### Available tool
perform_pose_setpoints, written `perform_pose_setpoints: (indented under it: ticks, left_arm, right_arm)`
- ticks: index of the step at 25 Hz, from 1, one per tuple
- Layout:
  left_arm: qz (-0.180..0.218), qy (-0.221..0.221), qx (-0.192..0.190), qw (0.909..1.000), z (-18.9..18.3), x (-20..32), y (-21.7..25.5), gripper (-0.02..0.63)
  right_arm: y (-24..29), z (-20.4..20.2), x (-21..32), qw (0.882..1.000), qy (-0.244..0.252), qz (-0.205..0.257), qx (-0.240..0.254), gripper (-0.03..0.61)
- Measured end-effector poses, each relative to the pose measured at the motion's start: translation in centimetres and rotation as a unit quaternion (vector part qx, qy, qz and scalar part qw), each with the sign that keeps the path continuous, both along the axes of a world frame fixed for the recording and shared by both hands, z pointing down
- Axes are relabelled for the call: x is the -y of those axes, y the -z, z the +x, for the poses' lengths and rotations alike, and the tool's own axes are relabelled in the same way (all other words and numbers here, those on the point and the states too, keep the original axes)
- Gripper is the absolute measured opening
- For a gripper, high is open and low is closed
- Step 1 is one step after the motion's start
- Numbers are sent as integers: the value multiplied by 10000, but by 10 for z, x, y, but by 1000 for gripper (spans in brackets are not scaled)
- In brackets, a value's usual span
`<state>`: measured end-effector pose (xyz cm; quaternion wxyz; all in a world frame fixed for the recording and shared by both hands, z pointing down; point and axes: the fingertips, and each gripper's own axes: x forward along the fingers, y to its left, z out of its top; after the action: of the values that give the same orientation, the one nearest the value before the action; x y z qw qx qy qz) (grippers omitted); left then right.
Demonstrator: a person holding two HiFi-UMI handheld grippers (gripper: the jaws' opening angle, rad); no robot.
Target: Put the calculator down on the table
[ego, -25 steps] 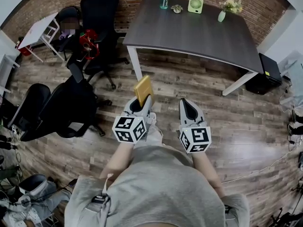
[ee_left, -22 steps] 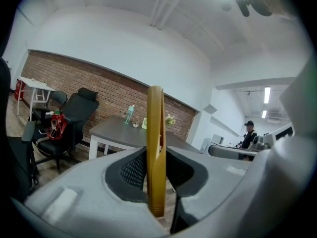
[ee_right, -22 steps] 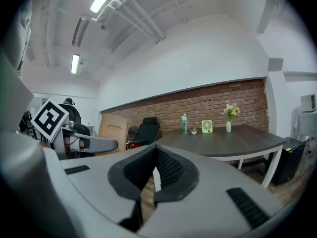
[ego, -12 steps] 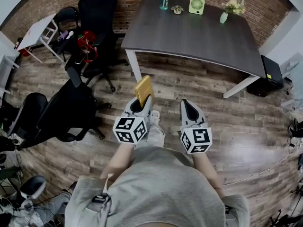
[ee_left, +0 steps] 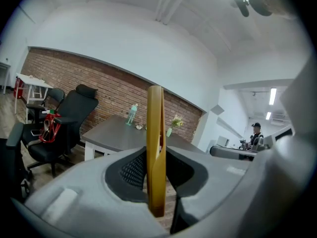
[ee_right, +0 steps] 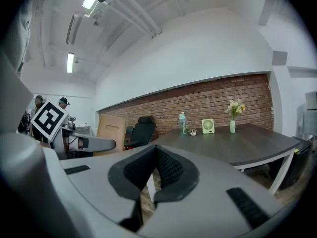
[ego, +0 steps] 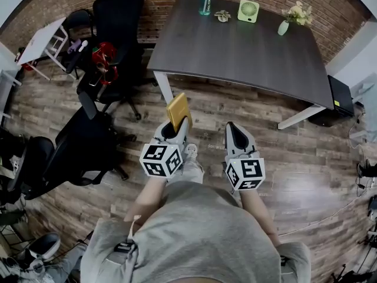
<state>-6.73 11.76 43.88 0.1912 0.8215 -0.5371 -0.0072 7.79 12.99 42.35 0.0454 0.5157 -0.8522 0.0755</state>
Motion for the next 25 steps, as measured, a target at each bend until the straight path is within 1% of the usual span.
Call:
perform_pose_setpoints:
  ticks: [11,25]
  left_arm:
    - [-81,-62,-48,9999,-11,89,10,83]
    - [-180,-235,-42,9996,-33,189,1,83]
  right_arm:
    - [9,-12,89,9999,-42,-72,-60,3]
    - [7,-34,191,9996,-224,-75,-163,3]
